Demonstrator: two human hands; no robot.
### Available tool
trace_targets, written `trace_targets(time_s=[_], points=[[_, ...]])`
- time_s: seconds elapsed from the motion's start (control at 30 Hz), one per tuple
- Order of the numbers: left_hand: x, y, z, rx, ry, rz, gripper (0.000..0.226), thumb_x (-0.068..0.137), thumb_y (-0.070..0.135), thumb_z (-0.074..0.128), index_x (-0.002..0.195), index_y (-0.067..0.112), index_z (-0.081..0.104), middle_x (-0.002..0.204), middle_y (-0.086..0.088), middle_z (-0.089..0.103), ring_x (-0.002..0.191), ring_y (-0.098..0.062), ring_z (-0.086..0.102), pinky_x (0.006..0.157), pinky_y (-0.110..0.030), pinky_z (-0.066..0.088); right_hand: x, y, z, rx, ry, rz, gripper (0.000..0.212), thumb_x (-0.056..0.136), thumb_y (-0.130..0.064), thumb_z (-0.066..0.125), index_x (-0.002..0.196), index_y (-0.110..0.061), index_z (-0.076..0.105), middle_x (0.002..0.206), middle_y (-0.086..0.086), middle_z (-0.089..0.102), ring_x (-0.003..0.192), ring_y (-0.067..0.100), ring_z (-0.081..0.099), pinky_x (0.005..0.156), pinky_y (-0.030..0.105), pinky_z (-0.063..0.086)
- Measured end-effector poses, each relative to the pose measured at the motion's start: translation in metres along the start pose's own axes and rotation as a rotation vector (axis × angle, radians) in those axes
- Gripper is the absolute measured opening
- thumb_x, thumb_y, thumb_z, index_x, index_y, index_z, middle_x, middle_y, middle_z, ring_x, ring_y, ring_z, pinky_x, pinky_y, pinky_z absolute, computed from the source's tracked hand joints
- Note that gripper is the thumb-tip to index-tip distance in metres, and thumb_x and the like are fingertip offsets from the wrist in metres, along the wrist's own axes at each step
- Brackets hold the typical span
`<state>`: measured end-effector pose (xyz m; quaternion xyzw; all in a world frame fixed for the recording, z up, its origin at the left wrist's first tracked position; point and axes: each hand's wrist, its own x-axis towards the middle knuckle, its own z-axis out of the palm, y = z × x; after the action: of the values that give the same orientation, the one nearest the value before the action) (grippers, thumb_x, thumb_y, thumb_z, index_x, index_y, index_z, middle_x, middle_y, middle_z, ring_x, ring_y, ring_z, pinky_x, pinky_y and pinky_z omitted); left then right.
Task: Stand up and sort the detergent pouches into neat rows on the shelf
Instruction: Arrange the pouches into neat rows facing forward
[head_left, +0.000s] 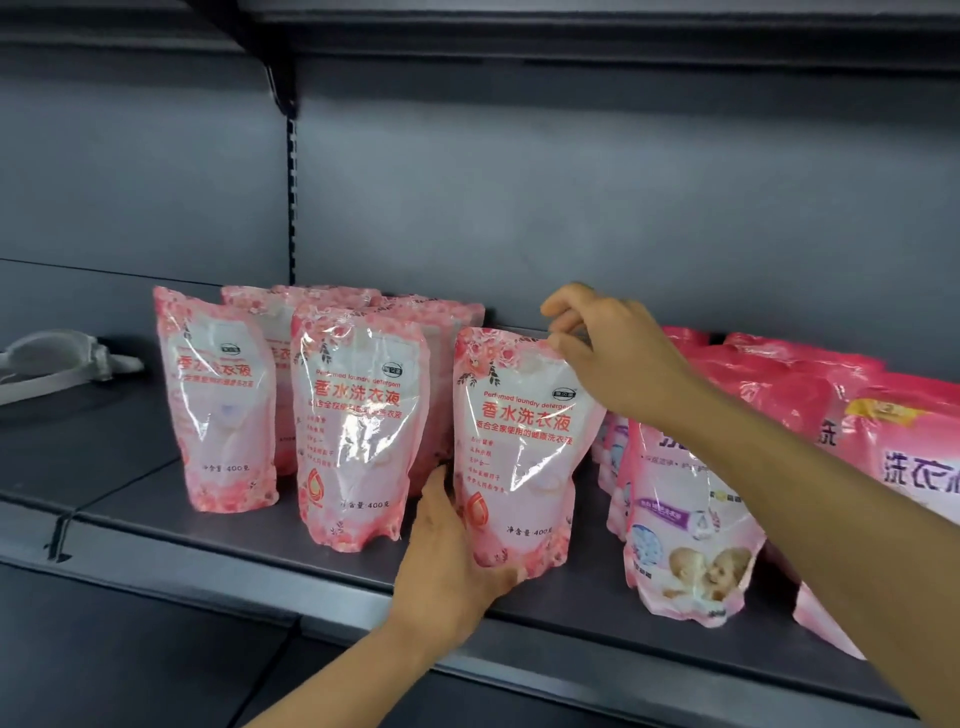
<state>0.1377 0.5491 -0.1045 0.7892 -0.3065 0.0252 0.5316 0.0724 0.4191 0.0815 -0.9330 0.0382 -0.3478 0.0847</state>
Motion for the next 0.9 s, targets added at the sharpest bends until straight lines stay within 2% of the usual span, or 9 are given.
trace_targets(time_s=[0.03,0.1,0.23,0.33,0.47,0.57,0.77,0.83,0.9], points=[[-0.006,0.000,-0.004,0.019,0.014,0.014,0.117,0.054,0.036,0.086,0.141,0.035,0.007,0.139,0.011,0.036,0.129,-0.008,0.039,0.107,-0.031,0.040,-0.002,-0.001,-0.001,0.010,0.022,-0.016,0.027,0.091,-0.009,0.049,0.117,-0.011,0.055,0.111,0.003,0.065,0.105,0.019,0.058,0.094,0.036,0.045],[-0.020,0.000,-0.015,0.060,0.033,0.048,0.113,0.061,0.033,0.084,0.143,0.033,0.006,0.141,0.012,0.031,0.130,-0.005,0.035,0.107,-0.023,0.034,-0.007,-0.004,0.000,0.010,0.076,-0.052,0.029,0.091,-0.011,0.050,0.119,-0.013,0.053,0.120,0.003,0.058,0.113,0.019,0.053,0.098,0.035,0.041],[-0.045,-0.002,-0.044,0.113,0.042,0.086,0.097,0.073,0.030,0.077,0.142,0.031,0.009,0.137,0.011,0.032,0.125,-0.002,0.036,0.094,-0.014,0.031,-0.019,-0.021,0.002,0.012,0.143,-0.094,0.033,0.089,-0.014,0.055,0.122,-0.016,0.051,0.125,0.000,0.053,0.119,0.017,0.047,0.097,0.027,0.034],[-0.050,-0.011,-0.069,0.160,0.110,0.096,0.089,0.076,0.027,0.075,0.139,0.035,0.012,0.135,0.013,0.033,0.123,-0.001,0.037,0.088,-0.008,0.033,-0.024,-0.038,0.008,-0.010,0.116,-0.140,0.034,0.089,-0.016,0.056,0.122,-0.015,0.050,0.125,-0.001,0.054,0.118,0.018,0.047,0.093,0.022,0.030],[-0.039,-0.026,-0.101,0.196,0.222,0.086,0.088,0.073,0.024,0.078,0.139,0.026,0.019,0.137,0.007,0.031,0.128,-0.008,0.032,0.100,-0.023,0.039,-0.018,-0.059,0.019,-0.040,0.065,-0.179,0.035,0.088,-0.018,0.059,0.122,-0.015,0.049,0.126,-0.003,0.056,0.118,0.019,0.048,0.095,0.027,0.033],[-0.023,-0.035,-0.115,0.201,0.258,0.057,0.093,0.068,0.025,0.081,0.138,0.019,0.021,0.136,0.003,0.031,0.128,-0.013,0.031,0.105,-0.025,0.033,-0.003,-0.072,0.026,-0.075,0.010,-0.153,0.037,0.088,-0.022,0.061,0.122,-0.014,0.049,0.127,-0.001,0.057,0.118,0.020,0.049,0.097,0.031,0.036],[0.017,-0.053,-0.121,0.090,0.192,-0.048,0.120,0.053,0.023,0.091,0.142,0.017,0.010,0.137,-0.005,0.030,0.130,-0.022,0.035,0.109,-0.042,0.037,0.026,-0.095,0.046,-0.120,-0.087,-0.024,0.032,0.090,-0.024,0.059,0.120,-0.014,0.053,0.121,-0.001,0.061,0.113,0.021,0.053,0.099,0.038,0.042],[0.027,-0.059,-0.121,0.039,0.099,-0.041,0.121,0.056,0.016,0.089,0.142,0.014,0.005,0.138,-0.002,0.032,0.125,-0.018,0.040,0.107,-0.034,0.039,0.033,-0.100,0.052,-0.136,-0.083,0.031,0.024,0.091,-0.020,0.056,0.113,-0.012,0.059,0.112,0.002,0.066,0.106,0.022,0.058,0.097,0.039,0.044],[0.033,-0.065,-0.120,0.002,0.004,-0.024,0.119,0.059,0.012,0.087,0.142,0.015,0.001,0.133,0.005,0.035,0.112,-0.008,0.043,0.097,-0.023,0.039,0.040,-0.103,0.059,-0.172,-0.064,0.091,0.017,0.090,-0.011,0.054,0.102,-0.005,0.064,0.100,0.010,0.069,0.096,0.028,0.061,0.089,0.041,0.049]])
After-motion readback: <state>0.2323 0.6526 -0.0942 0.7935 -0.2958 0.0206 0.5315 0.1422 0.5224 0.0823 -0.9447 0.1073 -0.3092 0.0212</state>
